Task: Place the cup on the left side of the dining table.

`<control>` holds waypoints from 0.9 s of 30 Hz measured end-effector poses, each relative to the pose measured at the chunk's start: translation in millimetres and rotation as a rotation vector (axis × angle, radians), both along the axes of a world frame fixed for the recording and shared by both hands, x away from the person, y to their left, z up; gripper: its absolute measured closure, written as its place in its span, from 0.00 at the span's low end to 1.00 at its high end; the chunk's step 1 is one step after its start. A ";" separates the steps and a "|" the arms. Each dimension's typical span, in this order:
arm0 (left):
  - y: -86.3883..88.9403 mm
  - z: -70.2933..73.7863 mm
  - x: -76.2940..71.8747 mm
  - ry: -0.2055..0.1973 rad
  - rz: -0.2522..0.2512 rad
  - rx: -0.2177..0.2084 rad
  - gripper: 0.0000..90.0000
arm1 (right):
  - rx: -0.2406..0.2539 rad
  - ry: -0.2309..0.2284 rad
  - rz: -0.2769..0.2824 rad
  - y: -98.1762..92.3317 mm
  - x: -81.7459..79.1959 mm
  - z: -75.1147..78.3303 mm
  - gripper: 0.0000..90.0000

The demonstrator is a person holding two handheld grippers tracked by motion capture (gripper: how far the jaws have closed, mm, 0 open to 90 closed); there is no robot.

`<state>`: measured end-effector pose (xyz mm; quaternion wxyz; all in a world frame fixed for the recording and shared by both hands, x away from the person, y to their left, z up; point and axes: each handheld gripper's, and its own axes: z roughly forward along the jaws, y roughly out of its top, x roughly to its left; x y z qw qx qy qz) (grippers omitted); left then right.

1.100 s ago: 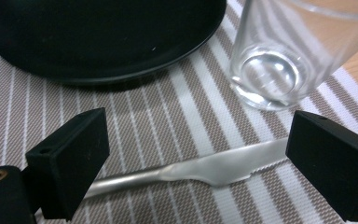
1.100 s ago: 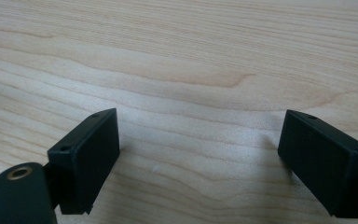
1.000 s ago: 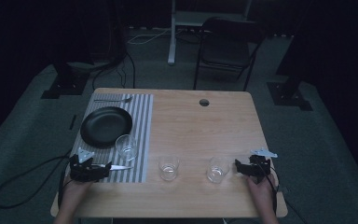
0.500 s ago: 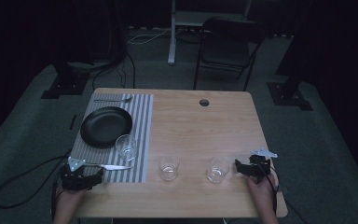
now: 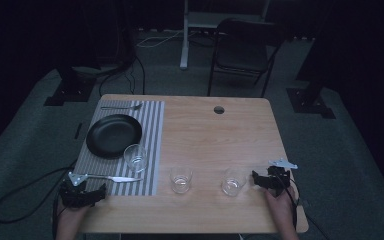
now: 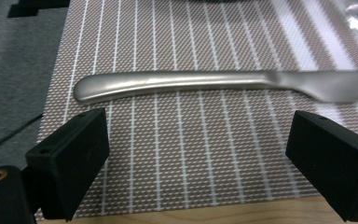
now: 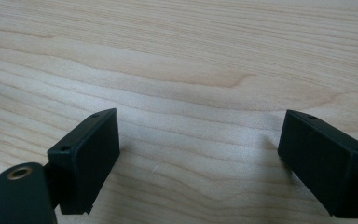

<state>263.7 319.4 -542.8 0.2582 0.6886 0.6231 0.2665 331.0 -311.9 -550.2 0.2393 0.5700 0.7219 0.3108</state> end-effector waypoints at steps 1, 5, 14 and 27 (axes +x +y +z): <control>0.5 -0.4 -0.3 0.000 0.004 -0.008 0.07 | 0.000 0.000 0.000 0.0 0.0 0.0 0.14; 0.8 -2.3 -1.1 -0.008 0.011 -0.030 0.07 | 0.000 0.001 -0.001 0.0 0.0 0.0 0.14; 0.0 -3.2 -2.1 -0.018 0.025 -0.035 0.07 | 0.000 0.001 -0.001 0.0 0.0 0.0 0.14; -2.5 -3.7 -2.5 0.006 0.022 -0.033 0.00 | 0.000 0.001 -0.001 0.0 0.0 0.0 0.14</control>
